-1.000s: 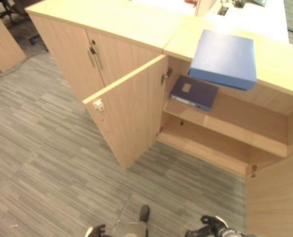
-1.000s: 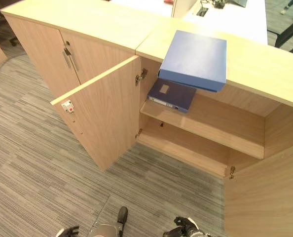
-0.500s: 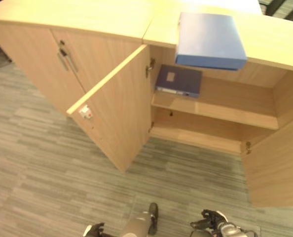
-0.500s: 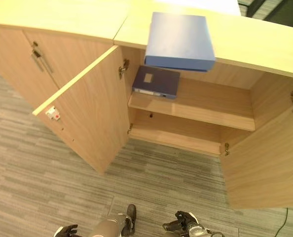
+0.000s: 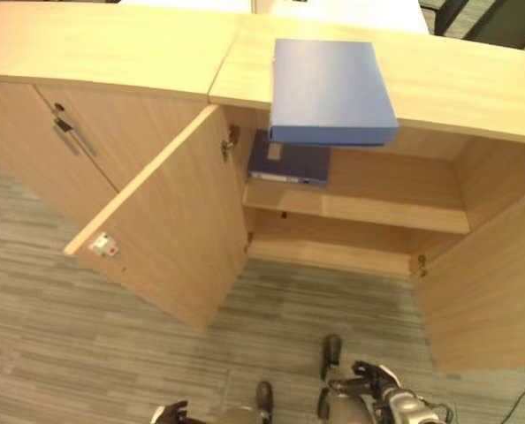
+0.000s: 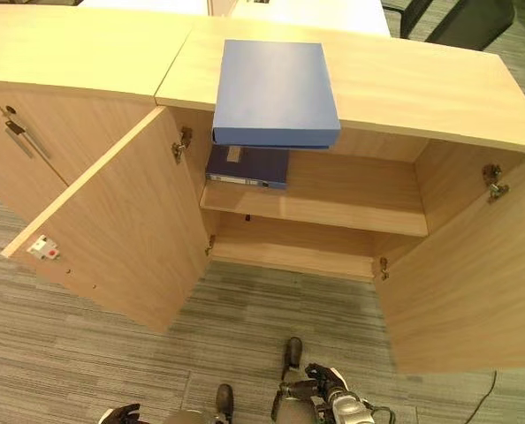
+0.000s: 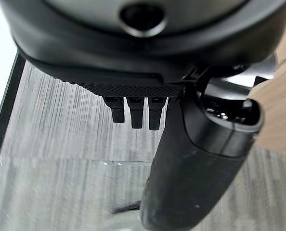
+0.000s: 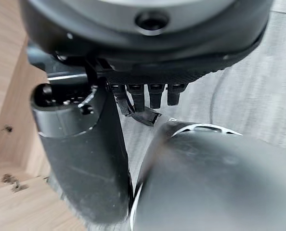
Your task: Put the empty folder in the office cabinet
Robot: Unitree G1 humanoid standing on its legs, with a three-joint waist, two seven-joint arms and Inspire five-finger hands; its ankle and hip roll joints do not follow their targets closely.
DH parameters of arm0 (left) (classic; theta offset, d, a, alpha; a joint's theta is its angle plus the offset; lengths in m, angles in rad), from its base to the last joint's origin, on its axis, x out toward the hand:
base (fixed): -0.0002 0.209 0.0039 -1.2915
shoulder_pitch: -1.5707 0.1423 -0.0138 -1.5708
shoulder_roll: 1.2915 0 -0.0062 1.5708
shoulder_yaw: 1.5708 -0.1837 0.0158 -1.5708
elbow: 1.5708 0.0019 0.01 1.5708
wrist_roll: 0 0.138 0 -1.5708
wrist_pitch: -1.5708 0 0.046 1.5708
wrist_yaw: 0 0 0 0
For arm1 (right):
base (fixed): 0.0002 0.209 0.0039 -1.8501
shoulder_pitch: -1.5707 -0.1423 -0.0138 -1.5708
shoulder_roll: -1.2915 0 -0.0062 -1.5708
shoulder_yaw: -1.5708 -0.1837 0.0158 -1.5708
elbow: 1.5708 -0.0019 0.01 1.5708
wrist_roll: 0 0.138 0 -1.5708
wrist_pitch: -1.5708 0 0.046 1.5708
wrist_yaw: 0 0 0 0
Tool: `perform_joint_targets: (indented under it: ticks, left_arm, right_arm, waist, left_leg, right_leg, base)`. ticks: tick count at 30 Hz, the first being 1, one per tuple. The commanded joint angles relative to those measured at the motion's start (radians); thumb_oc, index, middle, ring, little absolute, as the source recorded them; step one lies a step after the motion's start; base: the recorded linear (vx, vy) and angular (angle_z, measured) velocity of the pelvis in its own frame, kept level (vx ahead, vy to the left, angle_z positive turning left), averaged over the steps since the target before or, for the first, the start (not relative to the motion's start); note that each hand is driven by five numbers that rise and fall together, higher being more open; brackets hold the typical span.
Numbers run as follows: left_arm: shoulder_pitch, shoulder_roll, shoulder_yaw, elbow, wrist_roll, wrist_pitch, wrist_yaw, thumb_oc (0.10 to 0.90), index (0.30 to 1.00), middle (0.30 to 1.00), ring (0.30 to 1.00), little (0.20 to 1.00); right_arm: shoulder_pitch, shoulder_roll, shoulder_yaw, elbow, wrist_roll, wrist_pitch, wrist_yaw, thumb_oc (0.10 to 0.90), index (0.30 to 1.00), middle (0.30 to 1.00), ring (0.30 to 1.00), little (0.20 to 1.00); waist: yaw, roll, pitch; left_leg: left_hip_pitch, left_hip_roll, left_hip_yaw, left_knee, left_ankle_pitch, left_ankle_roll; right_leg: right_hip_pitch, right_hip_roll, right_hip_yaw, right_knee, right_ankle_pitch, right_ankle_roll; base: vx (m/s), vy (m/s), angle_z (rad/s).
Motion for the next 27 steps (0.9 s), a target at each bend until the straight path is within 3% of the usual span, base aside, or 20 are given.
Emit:
perform_joint_targets:
  ticks: [1,4,6,7,9,10,13,14,15,17,19,23,27]
  left_arm:
    - [0.029,0.02,0.018,0.04,0.005,0.001,0.018,0.8,0.9,0.9,0.9,0.9]
    - [0.027,0.015,0.021,0.035,-0.018,-0.004,0.023,0.8,0.9,0.9,0.9,0.9]
    - [0.016,0.013,0.018,-0.02,-0.073,-0.022,0.026,0.8,0.9,0.9,0.9,0.9]
    - [0.016,0.013,0.018,-0.02,-0.073,-0.022,0.026,0.8,0.9,0.9,0.9,0.9]
    - [0.016,0.014,0.014,-0.044,-0.079,-0.022,0.022,0.8,0.9,0.9,0.9,0.9]
    - [0.012,0.015,0.004,-0.059,-0.071,-0.02,0.026,0.8,0.9,0.9,0.9,0.9]
    - [0.009,0.01,-0.015,-0.063,-0.06,-0.02,0.028,0.8,0.9,0.9,0.9,0.9]
    - [0.009,0.009,-0.025,-0.061,-0.05,-0.019,0.026,0.8,0.9,0.9,0.9,0.9]
    - [0.019,0.007,-0.044,-0.059,-0.034,-0.018,0.014,0.8,0.9,0.9,0.9,0.9]
    - [0.026,0.009,-0.045,-0.055,-0.032,-0.017,0.0,0.8,0.9,0.9,0.9,0.9]
    - [0.032,0.003,-0.043,-0.036,-0.027,-0.014,-0.009,0.8,0.9,0.9,0.9,0.9]
    - [0.045,-0.002,-0.051,0.001,0.0,-0.006,-0.019,0.8,0.9,0.9,0.9,0.9]
    - [0.051,-0.002,-0.074,-0.001,0.033,-0.003,-0.032,0.8,0.9,0.9,0.9,0.9]
  right_arm:
    - [0.073,-0.112,0.045,0.097,-0.045,0.037,0.006,0.8,0.9,0.9,0.9,0.9]
    - [0.074,-0.12,0.032,0.101,-0.033,0.037,0.002,0.8,0.9,0.9,0.9,0.9]
    - [0.078,-0.132,0.008,0.081,0.038,0.018,-0.017,0.8,0.9,0.9,0.9,0.9]
    - [0.078,-0.132,0.008,0.081,0.038,0.018,-0.017,0.8,0.9,0.9,0.9,0.9]
    - [0.075,-0.135,0.013,0.065,0.049,0.02,-0.017,0.8,0.9,0.9,0.9,0.9]
    - [0.073,-0.14,0.015,0.056,0.064,0.016,-0.023,0.8,0.9,0.9,0.9,0.9]
    - [0.066,-0.147,0.004,0.053,0.089,0.016,-0.025,0.8,0.9,0.9,0.9,0.9]
    - [0.064,-0.147,-0.001,0.05,0.096,0.016,-0.025,0.8,0.9,0.9,0.9,0.9]
    - [0.065,-0.15,0.003,0.048,0.094,0.009,-0.022,0.8,0.9,0.9,0.9,0.9]
    - [0.064,-0.149,0.019,0.049,0.084,0.008,-0.018,0.8,0.9,0.9,0.9,0.9]
    - [0.067,-0.146,0.028,0.054,0.072,0.007,-0.013,0.8,0.9,0.9,0.9,0.9]
    - [0.087,-0.132,0.02,0.061,0.071,0.007,-0.008,0.8,0.9,0.9,0.9,0.9]
    - [0.107,-0.118,0.028,0.072,0.057,0.01,-0.005,0.8,0.9,0.9,0.9,0.9]
  waist:
    - [-0.011,0.043,-0.013]
    - [-0.019,0.042,-0.015]
    - [-0.024,0.023,-0.007]
    - [-0.026,0.021,-0.008]
    - [-0.021,0.004,-0.003]
    - [-0.013,-0.004,0.011]
    - [-0.011,-0.006,0.018]
    - [-0.009,-0.007,0.018]
    - [0.002,-0.002,0.008]
    - [0.022,0.017,-0.005]
    - [0.033,0.035,-0.017]
    - [0.017,0.038,-0.052]
    - [0.006,0.046,-0.087]
  left_leg:
    - [0.102,0.11,-0.169,0.013,-0.125,-0.072]
    - [0.066,0.143,-0.169,0.076,-0.104,-0.101]
    - [-0.008,0.189,-0.133,0.266,0.042,-0.137]
    - [-0.011,0.186,-0.134,0.265,0.044,-0.136]
    - [-0.065,0.207,-0.102,0.412,0.113,-0.127]
    - [-0.141,0.222,-0.073,0.591,0.152,-0.112]
    - [-0.21,0.237,-0.028,0.629,0.133,-0.104]
    - [-0.232,0.233,-0.01,0.594,0.103,-0.098]
    - [-0.262,0.165,-0.008,0.461,0.054,-0.086]
    - [-0.253,0.095,-0.048,0.257,0.059,-0.086]
    - [-0.203,0.082,-0.069,0.138,0.068,-0.088]
    - [-0.155,0.075,-0.084,0.088,0.074,-0.079]
    - [-0.073,0.082,-0.085,-0.048,0.103,-0.071]
  right_leg:
    - [-0.055,0.055,0.021,0.117,-0.014,-0.021]
    - [-0.039,0.048,-0.009,0.158,-0.057,-0.04]
    - [0.047,0.082,-0.052,0.143,-0.109,-0.088]
    - [0.045,0.079,-0.053,0.141,-0.107,-0.087]
    - [0.09,0.11,-0.047,0.138,-0.14,-0.123]
    - [0.125,0.137,-0.034,0.141,-0.172,-0.157]
    - [0.147,0.146,-0.027,0.146,-0.197,-0.169]
    - [0.16,0.145,-0.023,0.145,-0.206,-0.17]
    - [0.18,0.149,-0.014,0.13,-0.203,-0.161]
    - [0.196,0.164,-0.001,0.118,-0.201,-0.147]
    - [0.22,0.188,0.008,0.11,-0.206,-0.139]
    - [0.237,0.194,0.015,0.099,-0.202,-0.136]
    - [0.266,0.205,0.037,0.033,-0.177,-0.124]
  base:
    - [0.47,-0.405,0.87]
    - [0.34,-0.363,0.67]
    - [0.24,-0.388,0.55]
    - [0.26,-0.394,0.5]
    - [0.21,-0.35,0.28]
    - [0.17,-0.332,-0.09]
    - [0.14,-0.218,-0.25]
    - [0.17,-0.077,-0.14]
    - [0.22,-0.017,0.04]
    - [0.2,0.041,-0.06]
    - [0.18,0.024,-0.46]
    - [0.16,0.025,-0.51]
    - [0.12,0.043,-0.18]
